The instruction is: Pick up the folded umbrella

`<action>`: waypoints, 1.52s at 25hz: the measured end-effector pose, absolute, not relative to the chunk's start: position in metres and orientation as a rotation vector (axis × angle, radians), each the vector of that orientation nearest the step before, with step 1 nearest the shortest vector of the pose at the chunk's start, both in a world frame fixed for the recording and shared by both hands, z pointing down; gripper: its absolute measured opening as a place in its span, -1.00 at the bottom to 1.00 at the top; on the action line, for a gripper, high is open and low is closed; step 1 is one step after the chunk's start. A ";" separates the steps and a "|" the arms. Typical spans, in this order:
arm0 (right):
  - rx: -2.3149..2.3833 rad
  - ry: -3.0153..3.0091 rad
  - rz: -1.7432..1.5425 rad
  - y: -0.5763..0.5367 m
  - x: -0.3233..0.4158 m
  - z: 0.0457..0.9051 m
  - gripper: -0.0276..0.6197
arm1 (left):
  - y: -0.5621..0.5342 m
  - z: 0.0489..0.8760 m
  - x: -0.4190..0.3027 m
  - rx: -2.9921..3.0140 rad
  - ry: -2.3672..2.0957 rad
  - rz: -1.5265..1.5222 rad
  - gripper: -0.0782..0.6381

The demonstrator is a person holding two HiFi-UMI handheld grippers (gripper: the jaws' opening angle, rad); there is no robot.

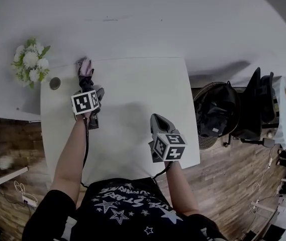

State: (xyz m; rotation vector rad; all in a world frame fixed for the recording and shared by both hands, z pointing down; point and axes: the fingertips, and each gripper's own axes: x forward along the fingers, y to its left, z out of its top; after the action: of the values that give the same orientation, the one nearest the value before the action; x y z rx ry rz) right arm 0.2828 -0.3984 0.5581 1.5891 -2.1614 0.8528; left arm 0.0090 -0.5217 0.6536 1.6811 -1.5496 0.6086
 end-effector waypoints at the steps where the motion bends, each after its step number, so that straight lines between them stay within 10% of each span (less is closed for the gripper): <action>1: 1.588 -2.163 0.854 -0.400 0.284 0.558 -0.86 | -0.521 0.655 0.009 1.675 -1.554 0.617 0.47; 13: 1.580 -2.176 0.864 -0.406 0.273 0.559 -0.86 | -0.518 0.660 -0.006 1.639 -1.613 0.624 -0.22; 38: 1.760 -2.153 0.771 -0.347 0.221 0.519 -0.86 | -0.470 0.538 -0.001 2.010 -1.329 0.259 -0.25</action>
State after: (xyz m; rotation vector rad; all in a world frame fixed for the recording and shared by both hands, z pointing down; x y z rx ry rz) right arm 0.2210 -0.3468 0.5188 1.7600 -2.1528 0.7705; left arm -0.0005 -0.4703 0.5385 2.0103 -1.3289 0.2592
